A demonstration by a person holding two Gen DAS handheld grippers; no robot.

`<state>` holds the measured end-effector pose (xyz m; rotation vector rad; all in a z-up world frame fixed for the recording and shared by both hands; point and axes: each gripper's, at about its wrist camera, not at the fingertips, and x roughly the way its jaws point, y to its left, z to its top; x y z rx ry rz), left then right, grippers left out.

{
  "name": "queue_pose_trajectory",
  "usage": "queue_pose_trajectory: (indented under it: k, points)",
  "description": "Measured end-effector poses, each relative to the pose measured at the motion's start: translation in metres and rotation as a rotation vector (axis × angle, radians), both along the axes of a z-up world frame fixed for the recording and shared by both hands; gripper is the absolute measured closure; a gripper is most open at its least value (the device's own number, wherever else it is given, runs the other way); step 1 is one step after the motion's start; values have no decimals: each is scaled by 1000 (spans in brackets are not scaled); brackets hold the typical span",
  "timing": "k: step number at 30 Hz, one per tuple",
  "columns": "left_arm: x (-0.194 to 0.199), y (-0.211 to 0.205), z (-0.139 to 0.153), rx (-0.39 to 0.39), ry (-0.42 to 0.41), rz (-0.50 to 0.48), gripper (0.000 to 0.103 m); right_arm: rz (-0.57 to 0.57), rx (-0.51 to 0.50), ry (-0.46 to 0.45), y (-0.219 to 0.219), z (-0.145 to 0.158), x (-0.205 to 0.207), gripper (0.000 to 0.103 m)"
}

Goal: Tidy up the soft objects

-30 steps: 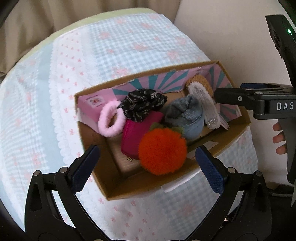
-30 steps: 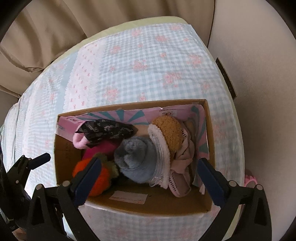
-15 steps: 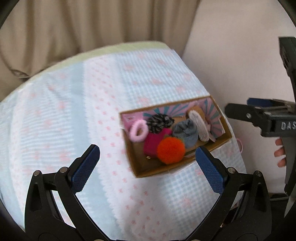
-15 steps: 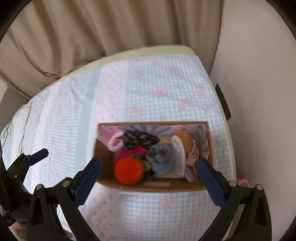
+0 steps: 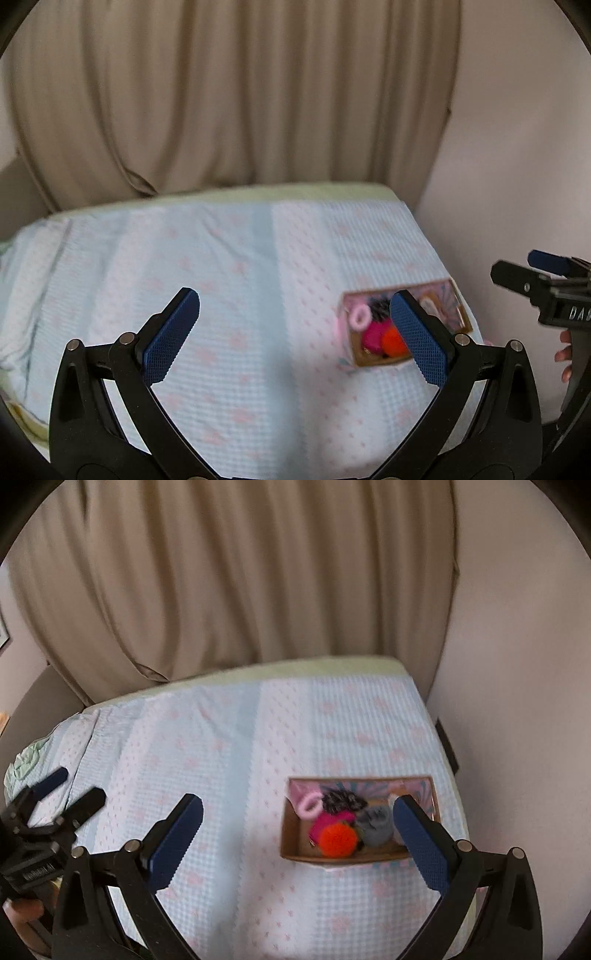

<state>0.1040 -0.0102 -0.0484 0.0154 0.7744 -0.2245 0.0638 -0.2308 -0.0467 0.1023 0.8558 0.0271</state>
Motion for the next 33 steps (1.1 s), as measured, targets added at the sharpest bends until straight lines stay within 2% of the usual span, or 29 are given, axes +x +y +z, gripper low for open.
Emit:
queue_pose_trajectory:
  k: [4, 9, 16, 33]
  points:
    - [-16, 32, 30, 17, -85, 41, 0, 12, -33, -85, 33, 23, -15, 0]
    - [-31, 56, 45, 2, -131, 68, 0, -5, -77, -149, 52, 34, -28, 0]
    - [-44, 71, 45, -13, -157, 81, 0, -31, -103, -172, 66, 35, -42, 0]
    - [-55, 68, 46, -15, -188, 89, 0, -63, -105, -176, 63, 37, -52, 0]
